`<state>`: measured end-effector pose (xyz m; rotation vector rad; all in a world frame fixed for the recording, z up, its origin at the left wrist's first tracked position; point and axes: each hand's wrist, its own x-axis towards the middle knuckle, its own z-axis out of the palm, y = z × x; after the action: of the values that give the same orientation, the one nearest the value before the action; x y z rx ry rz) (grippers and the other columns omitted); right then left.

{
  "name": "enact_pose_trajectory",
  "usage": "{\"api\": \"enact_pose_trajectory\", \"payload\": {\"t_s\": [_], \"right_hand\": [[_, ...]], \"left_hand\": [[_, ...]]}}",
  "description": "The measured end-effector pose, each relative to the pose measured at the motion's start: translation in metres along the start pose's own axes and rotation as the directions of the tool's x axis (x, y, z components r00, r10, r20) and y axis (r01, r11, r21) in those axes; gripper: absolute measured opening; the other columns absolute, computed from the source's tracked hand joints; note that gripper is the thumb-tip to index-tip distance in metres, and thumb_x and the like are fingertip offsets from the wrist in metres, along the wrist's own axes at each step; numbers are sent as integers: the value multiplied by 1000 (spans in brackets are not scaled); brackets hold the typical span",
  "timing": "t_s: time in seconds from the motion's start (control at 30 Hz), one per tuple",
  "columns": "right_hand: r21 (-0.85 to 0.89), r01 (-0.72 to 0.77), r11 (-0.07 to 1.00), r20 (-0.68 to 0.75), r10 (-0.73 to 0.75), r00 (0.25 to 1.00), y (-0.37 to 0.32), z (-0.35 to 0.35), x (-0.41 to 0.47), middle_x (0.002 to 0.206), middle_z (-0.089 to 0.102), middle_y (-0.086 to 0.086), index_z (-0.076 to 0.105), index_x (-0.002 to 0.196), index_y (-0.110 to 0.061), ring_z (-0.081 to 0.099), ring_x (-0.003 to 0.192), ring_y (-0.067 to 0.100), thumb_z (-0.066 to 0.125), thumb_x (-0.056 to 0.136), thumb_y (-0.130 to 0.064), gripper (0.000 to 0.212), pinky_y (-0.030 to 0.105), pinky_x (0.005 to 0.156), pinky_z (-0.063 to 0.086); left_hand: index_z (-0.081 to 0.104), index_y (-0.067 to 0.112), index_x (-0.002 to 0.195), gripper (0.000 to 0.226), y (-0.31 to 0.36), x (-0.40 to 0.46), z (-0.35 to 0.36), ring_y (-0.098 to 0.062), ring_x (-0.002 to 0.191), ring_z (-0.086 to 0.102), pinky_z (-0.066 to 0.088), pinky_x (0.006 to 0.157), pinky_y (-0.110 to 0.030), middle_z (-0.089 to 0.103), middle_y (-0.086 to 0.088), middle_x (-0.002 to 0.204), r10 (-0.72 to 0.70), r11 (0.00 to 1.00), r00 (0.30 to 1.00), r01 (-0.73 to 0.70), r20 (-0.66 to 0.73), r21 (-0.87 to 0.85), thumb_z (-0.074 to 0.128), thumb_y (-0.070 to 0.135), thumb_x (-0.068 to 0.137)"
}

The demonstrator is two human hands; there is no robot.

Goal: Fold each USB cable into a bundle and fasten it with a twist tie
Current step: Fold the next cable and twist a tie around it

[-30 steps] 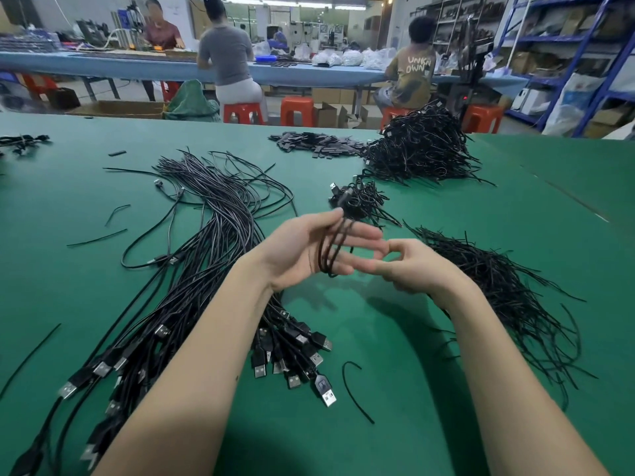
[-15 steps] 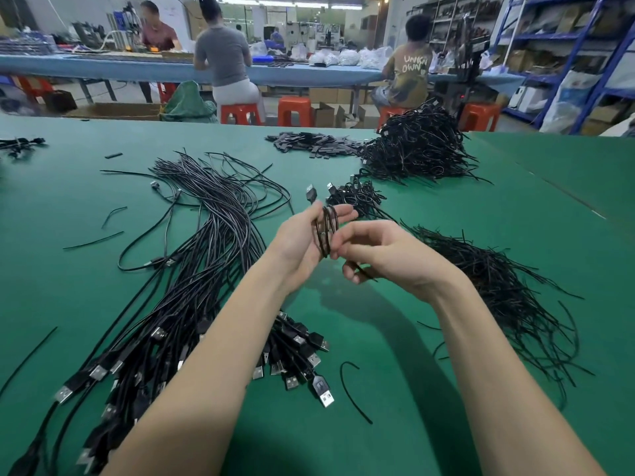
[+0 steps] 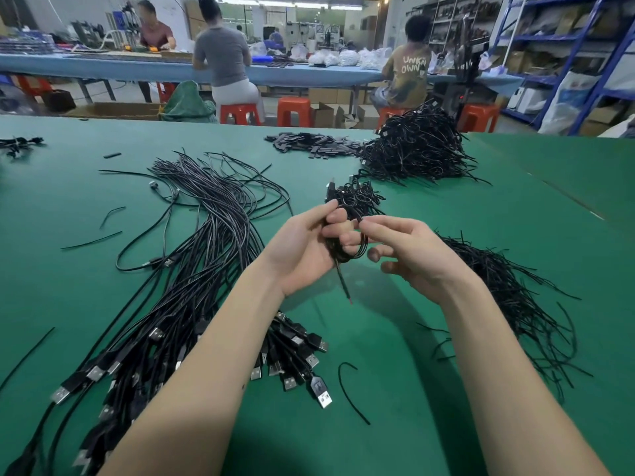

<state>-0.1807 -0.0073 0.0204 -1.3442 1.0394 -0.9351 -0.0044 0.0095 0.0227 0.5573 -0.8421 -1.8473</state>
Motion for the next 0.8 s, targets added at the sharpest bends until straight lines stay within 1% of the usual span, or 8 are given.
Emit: {"api": "enact_pose_trajectory", "payload": {"t_s": [0.1,0.17,0.27,0.37,0.47,0.53,0.63,0.8], "right_hand": [[-19,9,1000,-39,-10,999,2,0,2,83,71,-9,76,108,-17,55,60,6,71,94,-29,19,16,50,42],[15,-40,999,46,39,998,2,1,1,90,73,-7,73,115,-16,58,61,7,66,97,-33,26,17,49,43],[86,-35,996,84,28,996,2,-1,0,86,71,-5,73,107,-16,55,58,6,66,97,-28,17,16,46,41],[-77,59,995,-77,-65,995,4,2,4,71,67,-10,75,93,-19,50,54,4,70,95,-24,7,15,49,44],[-222,144,964,-240,-198,950,6,9,8,65,68,-9,76,85,-22,50,50,4,70,94,-21,11,17,48,45],[-272,187,944,-270,-261,927,5,9,9,65,70,-8,77,84,-23,51,50,6,71,92,-20,11,18,49,47],[-228,233,945,-270,-291,918,3,7,11,71,73,-4,79,90,-20,57,50,9,73,92,-21,6,24,57,53],[-223,250,942,-303,-311,901,8,10,11,75,76,4,79,87,-24,65,54,9,74,91,-19,8,31,64,60]], "left_hand": [[36,17,73,38,-4,0,2,-15,62,50,44,68,-26,29,5,62,34,986,999,-29,-27,163,28,27,109],[35,18,74,35,-4,-3,3,-15,62,45,44,67,-26,27,4,63,18,990,1000,-18,2,143,30,27,107],[35,19,74,32,-2,-8,2,-14,62,41,45,63,-24,24,4,64,-5,998,998,2,60,57,33,27,105],[36,17,74,37,-6,0,7,-15,61,48,47,64,-25,28,4,62,35,990,999,-33,-15,137,28,28,109],[40,15,75,39,-19,13,12,-20,64,53,46,69,-28,32,5,57,170,953,974,-124,-150,278,27,26,110],[40,16,75,38,-24,19,7,-23,71,49,43,77,-33,38,9,53,291,860,939,-172,-184,481,29,25,110],[45,18,78,38,-25,19,-2,-23,83,56,42,89,-39,53,16,54,404,631,898,-134,-176,764,29,32,110],[61,16,113,37,-28,19,-8,-12,108,64,46,98,-33,69,4,107,436,314,894,-37,-109,949,29,36,109]]}}
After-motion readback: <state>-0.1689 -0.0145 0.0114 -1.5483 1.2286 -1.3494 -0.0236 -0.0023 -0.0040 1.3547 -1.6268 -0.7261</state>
